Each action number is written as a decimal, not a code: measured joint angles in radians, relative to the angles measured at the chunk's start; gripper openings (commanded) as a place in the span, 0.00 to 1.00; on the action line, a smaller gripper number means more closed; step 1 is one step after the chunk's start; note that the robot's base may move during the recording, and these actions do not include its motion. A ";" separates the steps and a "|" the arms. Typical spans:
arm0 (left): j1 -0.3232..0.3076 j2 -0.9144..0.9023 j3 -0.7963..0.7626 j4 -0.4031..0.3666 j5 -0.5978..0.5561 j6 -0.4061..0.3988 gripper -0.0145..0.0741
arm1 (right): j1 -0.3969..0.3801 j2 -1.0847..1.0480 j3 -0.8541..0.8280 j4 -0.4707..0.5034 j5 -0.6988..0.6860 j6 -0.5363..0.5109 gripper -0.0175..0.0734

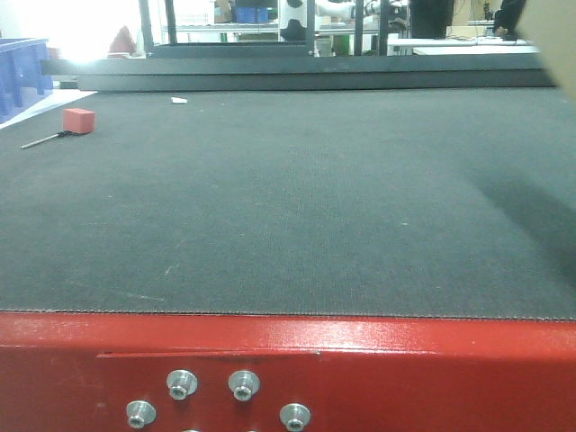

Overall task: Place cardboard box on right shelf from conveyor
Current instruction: 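Lift the tan box off the belt with the right gripper, then hold the box in the right gripper while driving to the steel shelf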

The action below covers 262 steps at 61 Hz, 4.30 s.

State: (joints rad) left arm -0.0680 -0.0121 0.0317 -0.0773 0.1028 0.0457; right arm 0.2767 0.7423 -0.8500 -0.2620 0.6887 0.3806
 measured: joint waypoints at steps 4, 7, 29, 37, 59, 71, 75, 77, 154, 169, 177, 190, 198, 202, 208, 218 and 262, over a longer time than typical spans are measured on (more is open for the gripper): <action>0.000 0.000 0.000 0.000 0.000 0.000 0.03 | 0.000 -0.105 0.050 -0.005 -0.021 0.000 0.36; 0.000 0.000 0.000 0.000 0.000 0.000 0.03 | 0.000 -0.185 0.088 -0.007 -0.032 0.000 0.36; 0.000 0.000 0.000 0.000 0.000 0.000 0.03 | 0.000 -0.537 0.194 -0.011 -0.047 0.000 0.36; 0.000 0.000 0.000 0.000 0.000 0.000 0.03 | 0.000 -0.551 0.194 -0.013 -0.080 0.000 0.36; 0.000 0.000 0.000 0.000 0.000 0.000 0.03 | 0.000 -0.551 0.194 -0.014 -0.086 0.000 0.36; 0.000 0.000 0.000 0.000 0.000 0.000 0.03 | 0.000 -0.551 0.194 -0.014 -0.086 0.000 0.36; 0.000 0.000 0.000 0.000 0.000 0.000 0.03 | 0.000 -0.551 0.194 -0.014 -0.086 0.000 0.36; 0.000 0.000 0.000 0.000 0.000 0.000 0.03 | 0.000 -0.551 0.194 -0.014 -0.086 0.000 0.36; 0.000 0.000 0.000 0.000 0.000 0.000 0.03 | 0.000 -0.551 0.195 -0.014 -0.087 0.000 0.36; 0.000 0.000 0.000 0.000 0.000 0.000 0.03 | 0.000 -0.551 0.195 -0.014 -0.087 0.000 0.36; 0.000 0.000 0.000 0.000 0.000 0.000 0.03 | 0.000 -0.551 0.195 -0.014 -0.087 0.000 0.36; 0.000 0.000 0.000 0.000 0.000 0.000 0.03 | 0.000 -0.551 0.195 -0.014 -0.087 0.000 0.36; 0.000 0.000 0.000 0.000 0.000 0.000 0.03 | 0.000 -0.551 0.195 -0.014 -0.087 0.000 0.36; 0.000 0.000 0.000 0.000 0.000 0.000 0.03 | 0.000 -0.551 0.195 -0.014 -0.087 0.000 0.36; 0.000 0.000 0.000 0.000 0.000 0.000 0.03 | 0.000 -0.551 0.195 -0.014 -0.087 0.000 0.36; 0.000 0.000 0.000 0.000 0.000 0.000 0.03 | 0.000 -0.551 0.195 -0.014 -0.087 0.000 0.36; 0.000 0.000 0.000 0.000 0.000 0.000 0.03 | 0.000 -0.551 0.195 -0.014 -0.087 0.000 0.36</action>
State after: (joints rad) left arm -0.0680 -0.0121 0.0317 -0.0773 0.1028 0.0457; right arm 0.2767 0.1917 -0.6552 -0.2757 0.6013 0.3806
